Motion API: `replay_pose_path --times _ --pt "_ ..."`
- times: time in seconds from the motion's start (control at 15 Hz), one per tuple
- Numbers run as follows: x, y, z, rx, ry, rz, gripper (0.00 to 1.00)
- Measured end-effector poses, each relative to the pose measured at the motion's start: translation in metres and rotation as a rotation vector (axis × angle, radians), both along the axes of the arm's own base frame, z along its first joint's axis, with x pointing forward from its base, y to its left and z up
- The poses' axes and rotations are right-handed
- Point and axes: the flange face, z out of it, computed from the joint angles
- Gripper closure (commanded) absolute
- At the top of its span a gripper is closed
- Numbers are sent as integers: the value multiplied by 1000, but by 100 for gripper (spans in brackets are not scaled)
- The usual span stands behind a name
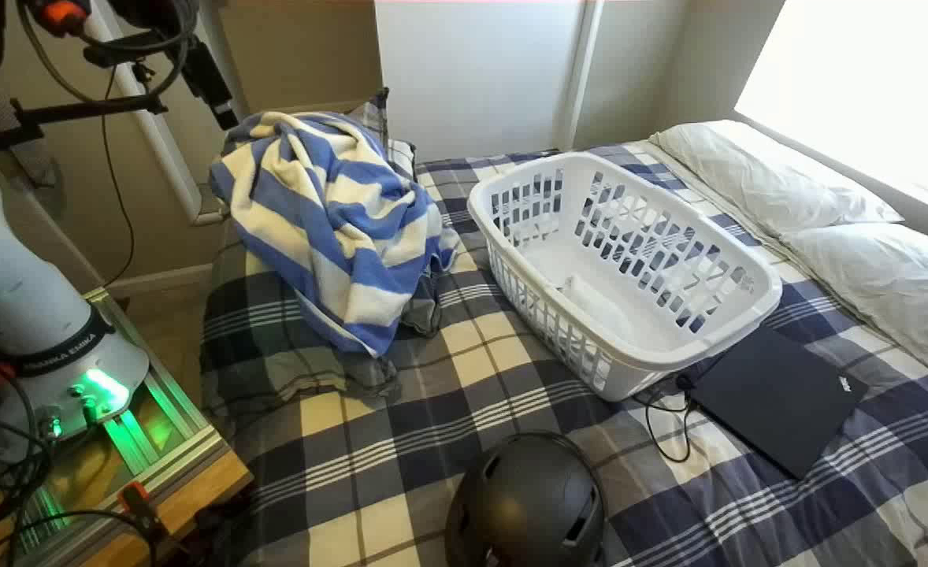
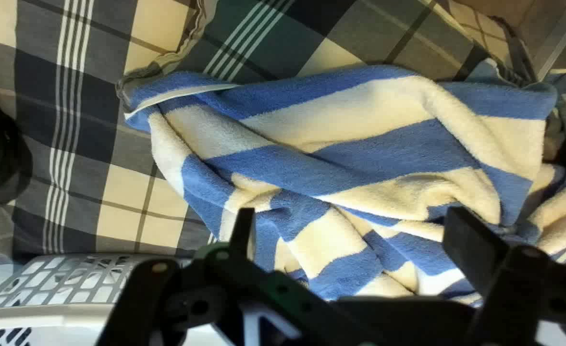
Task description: Slide the washing basket to the bottom edge of the bed
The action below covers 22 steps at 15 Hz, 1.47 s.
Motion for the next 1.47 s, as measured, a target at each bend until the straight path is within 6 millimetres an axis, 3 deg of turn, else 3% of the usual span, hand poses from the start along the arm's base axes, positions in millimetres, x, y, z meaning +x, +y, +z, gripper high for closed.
replay_pose_path --times 0.73,0.93,1.27,1.47 --pt "5 -2 0 -1 -13 -38 0" --pt "38 -14 -14 -12 -49 -175 0" --pt "116 -38 -75 -21 1 -425 0" --pt "160 -62 -99 -26 45 -571 0"
